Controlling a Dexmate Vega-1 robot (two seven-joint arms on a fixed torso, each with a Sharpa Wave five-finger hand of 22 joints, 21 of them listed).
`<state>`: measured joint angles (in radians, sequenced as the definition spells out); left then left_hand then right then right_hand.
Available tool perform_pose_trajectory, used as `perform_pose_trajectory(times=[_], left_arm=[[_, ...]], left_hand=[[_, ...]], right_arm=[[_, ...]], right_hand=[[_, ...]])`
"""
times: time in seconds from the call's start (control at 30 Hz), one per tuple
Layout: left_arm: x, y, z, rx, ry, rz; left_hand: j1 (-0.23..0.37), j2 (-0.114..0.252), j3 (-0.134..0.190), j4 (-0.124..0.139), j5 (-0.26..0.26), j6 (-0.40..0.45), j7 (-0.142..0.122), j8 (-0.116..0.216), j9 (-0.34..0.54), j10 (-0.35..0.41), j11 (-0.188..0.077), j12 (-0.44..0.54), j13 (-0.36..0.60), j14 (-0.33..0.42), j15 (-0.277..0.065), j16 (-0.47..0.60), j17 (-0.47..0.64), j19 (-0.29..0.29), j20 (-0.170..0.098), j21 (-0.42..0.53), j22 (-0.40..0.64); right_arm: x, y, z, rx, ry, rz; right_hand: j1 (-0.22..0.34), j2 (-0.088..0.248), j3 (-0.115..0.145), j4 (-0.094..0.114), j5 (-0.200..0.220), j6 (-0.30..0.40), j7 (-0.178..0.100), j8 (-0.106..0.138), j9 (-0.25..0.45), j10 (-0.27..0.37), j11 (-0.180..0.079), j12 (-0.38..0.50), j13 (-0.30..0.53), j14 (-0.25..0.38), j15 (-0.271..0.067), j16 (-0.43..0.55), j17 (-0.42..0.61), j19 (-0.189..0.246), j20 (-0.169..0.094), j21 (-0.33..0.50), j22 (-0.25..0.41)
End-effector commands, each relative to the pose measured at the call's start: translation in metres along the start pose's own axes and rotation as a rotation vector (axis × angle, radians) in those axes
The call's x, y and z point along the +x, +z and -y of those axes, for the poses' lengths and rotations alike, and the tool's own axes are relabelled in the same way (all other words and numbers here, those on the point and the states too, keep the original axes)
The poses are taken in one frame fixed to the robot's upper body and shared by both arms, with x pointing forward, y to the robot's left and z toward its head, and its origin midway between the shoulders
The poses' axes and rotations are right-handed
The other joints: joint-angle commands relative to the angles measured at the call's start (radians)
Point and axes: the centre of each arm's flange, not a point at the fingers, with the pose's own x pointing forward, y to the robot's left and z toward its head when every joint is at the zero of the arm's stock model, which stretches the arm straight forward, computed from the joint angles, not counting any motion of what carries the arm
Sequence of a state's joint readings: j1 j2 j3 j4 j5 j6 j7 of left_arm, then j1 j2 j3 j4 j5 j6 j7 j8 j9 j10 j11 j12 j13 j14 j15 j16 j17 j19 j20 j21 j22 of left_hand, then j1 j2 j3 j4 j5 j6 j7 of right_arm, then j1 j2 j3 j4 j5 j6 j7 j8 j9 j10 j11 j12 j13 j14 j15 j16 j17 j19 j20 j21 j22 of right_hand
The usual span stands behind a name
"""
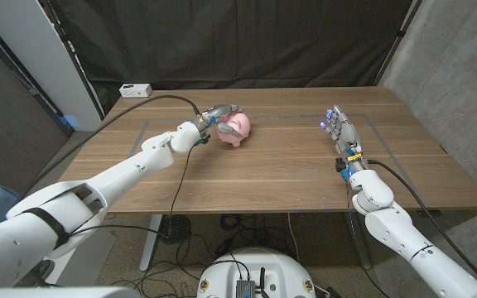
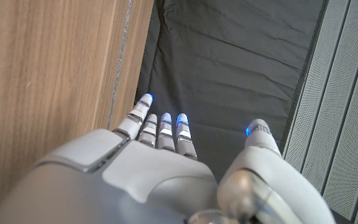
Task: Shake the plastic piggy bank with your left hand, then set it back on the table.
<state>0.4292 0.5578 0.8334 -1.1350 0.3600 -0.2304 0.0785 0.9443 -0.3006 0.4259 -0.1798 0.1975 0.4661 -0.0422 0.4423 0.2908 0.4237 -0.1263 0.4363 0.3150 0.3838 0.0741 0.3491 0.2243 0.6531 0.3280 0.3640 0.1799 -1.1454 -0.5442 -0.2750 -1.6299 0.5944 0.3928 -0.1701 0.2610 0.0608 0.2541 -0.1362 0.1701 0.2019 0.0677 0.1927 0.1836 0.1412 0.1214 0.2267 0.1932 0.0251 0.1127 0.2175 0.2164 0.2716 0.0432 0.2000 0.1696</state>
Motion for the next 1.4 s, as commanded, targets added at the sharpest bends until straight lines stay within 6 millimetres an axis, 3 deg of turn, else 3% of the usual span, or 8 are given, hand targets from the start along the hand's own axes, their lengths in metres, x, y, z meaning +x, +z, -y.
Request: perform_pose_trajectory(times=[0.03, 1.23, 1.3, 1.4], left_arm=[[-0.002, 0.002, -0.011, -0.119, 0.108, 0.012], [-0.02, 0.019, -0.042, -0.222, 0.288, 0.048], [-0.022, 0.021, -0.043, -0.222, 0.301, 0.051], [-0.024, 0.024, -0.047, -0.223, 0.318, 0.057]], left_hand=[[0.433, 0.42, 0.012, 0.001, 0.007, 0.128, 0.123, 0.011, 0.006, 0.135, 0.106, 0.078, 0.157, 0.245, -0.078, 0.009, 0.004, 0.192, -0.196, 0.007, 0.006], [0.429, 0.432, 0.026, 0.012, 0.008, 0.148, 0.127, 0.024, 0.025, 0.152, 0.109, 0.085, 0.193, 0.264, -0.079, -0.002, 0.005, 0.199, -0.21, 0.017, 0.007], [0.428, 0.432, 0.028, 0.012, 0.008, 0.151, 0.128, 0.025, 0.027, 0.15, 0.138, 0.084, 0.198, 0.265, -0.079, -0.005, 0.005, 0.199, -0.21, 0.018, 0.007], [0.428, 0.432, 0.029, 0.012, 0.008, 0.153, 0.132, 0.026, 0.029, 0.15, 0.139, 0.083, 0.2, 0.265, -0.078, -0.006, 0.005, 0.199, -0.21, 0.019, 0.007]], right_arm=[[0.001, 0.0, 0.001, 0.009, 0.0, 0.004], [-0.003, -0.002, 0.007, 0.034, 0.003, 0.013], [-0.003, -0.003, 0.007, 0.035, 0.004, 0.012], [-0.002, -0.003, 0.007, 0.037, 0.005, 0.014]], right_hand=[[0.011, 0.005, -0.003, -0.002, 0.005, 0.006, 0.002, 0.004, 0.005, 0.012, 0.002, 0.008, 0.003, 0.004, 0.003, -0.001, 0.003, 0.003, 0.005, -0.001, 0.004], [0.012, 0.005, -0.005, -0.002, 0.005, 0.003, 0.007, 0.001, 0.006, 0.013, 0.003, 0.006, 0.006, 0.006, 0.002, -0.002, 0.005, 0.007, 0.006, -0.001, 0.005], [0.012, 0.005, -0.005, -0.002, 0.005, 0.003, 0.007, 0.001, 0.006, 0.013, 0.002, 0.006, 0.006, 0.006, 0.002, -0.002, 0.005, 0.007, 0.005, -0.001, 0.005], [0.012, 0.005, -0.005, -0.002, 0.005, 0.002, 0.008, 0.001, 0.006, 0.013, 0.002, 0.006, 0.006, 0.006, 0.002, -0.002, 0.005, 0.007, 0.005, -0.001, 0.005]])
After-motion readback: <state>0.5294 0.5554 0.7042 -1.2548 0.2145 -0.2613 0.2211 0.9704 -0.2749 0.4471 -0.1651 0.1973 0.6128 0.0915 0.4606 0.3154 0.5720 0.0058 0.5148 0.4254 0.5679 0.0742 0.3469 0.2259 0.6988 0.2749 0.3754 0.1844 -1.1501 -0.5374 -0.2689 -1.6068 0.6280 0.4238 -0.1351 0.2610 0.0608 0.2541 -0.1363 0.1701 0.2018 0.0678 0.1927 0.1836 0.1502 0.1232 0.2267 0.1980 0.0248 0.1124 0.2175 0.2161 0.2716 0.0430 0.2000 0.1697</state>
